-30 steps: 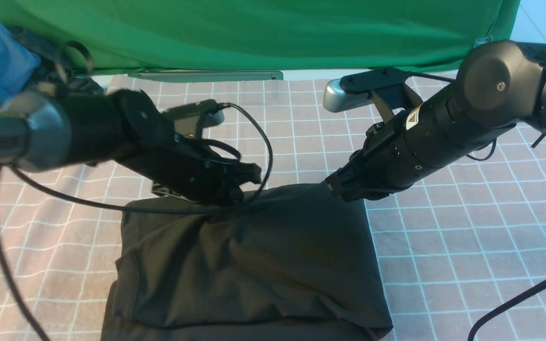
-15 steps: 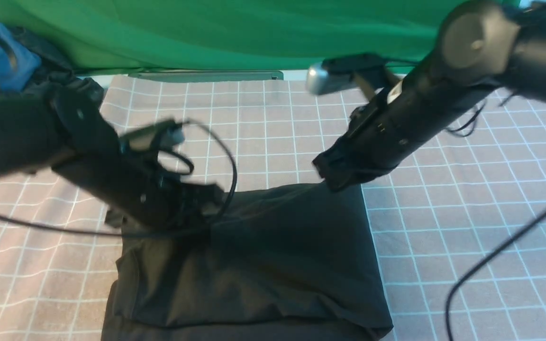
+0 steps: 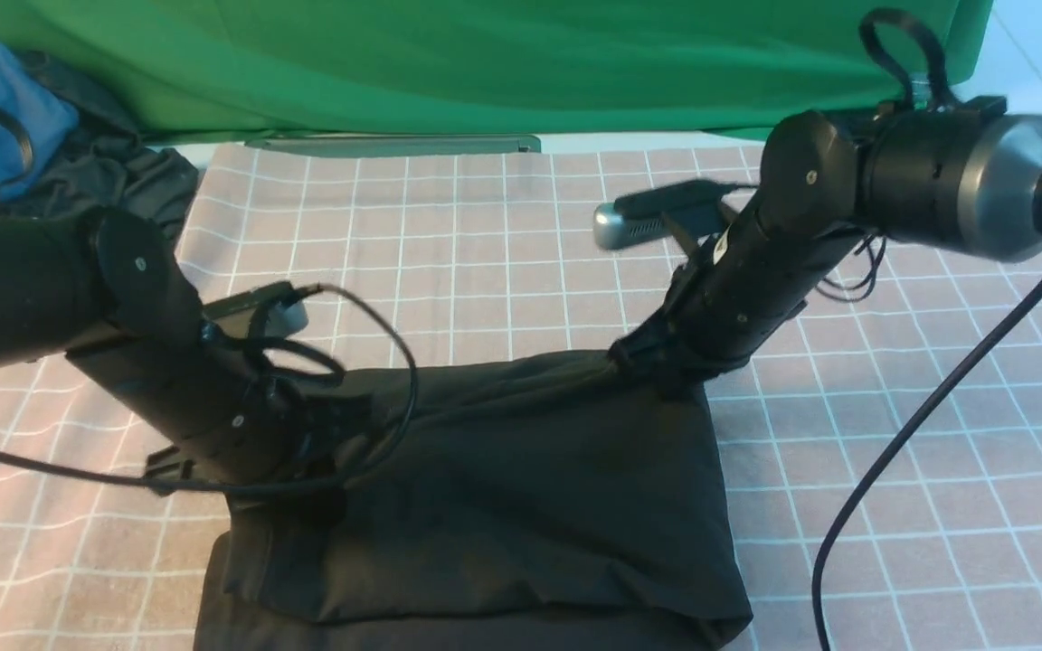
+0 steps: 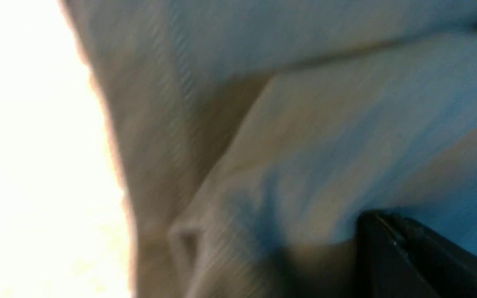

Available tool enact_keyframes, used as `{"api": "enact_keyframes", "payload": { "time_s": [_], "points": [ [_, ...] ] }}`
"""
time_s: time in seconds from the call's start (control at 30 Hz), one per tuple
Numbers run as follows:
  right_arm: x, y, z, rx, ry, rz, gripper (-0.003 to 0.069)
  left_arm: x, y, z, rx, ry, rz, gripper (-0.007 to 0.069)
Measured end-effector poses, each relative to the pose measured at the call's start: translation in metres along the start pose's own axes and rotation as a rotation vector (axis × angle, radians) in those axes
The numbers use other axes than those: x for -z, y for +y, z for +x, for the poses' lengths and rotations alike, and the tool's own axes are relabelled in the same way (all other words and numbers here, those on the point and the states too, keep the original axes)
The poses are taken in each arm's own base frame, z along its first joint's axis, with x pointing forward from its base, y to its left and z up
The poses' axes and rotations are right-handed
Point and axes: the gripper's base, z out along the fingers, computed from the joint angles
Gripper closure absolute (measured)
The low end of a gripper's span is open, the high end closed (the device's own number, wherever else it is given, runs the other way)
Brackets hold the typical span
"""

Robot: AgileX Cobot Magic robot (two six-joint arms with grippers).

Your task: Fold a long-sleeved shirt over a pink coffee tablecloth.

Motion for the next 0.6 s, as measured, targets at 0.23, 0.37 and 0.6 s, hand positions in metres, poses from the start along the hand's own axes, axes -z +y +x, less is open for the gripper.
{"api": "enact_keyframes", "payload": {
  "time_s": [0.23,0.37,0.6],
  "points": [
    [0.005,-0.011,-0.001,-0.014,0.035,0.013,0.0622,0.016,0.005,0.003,-0.021,-0.052,-0.08,0.0612],
    [0.017,-0.001,-0.005,0.008,0.014,0.003,0.0622,0.04,-0.001,0.006,-0.015,-0.148,-0.037,0.0612],
    [0.043,0.031,-0.01,0.27,-0.085,-0.044,0.0618,0.052,-0.001,0.018,-0.011,-0.097,-0.039,0.0612]
  ]
}}
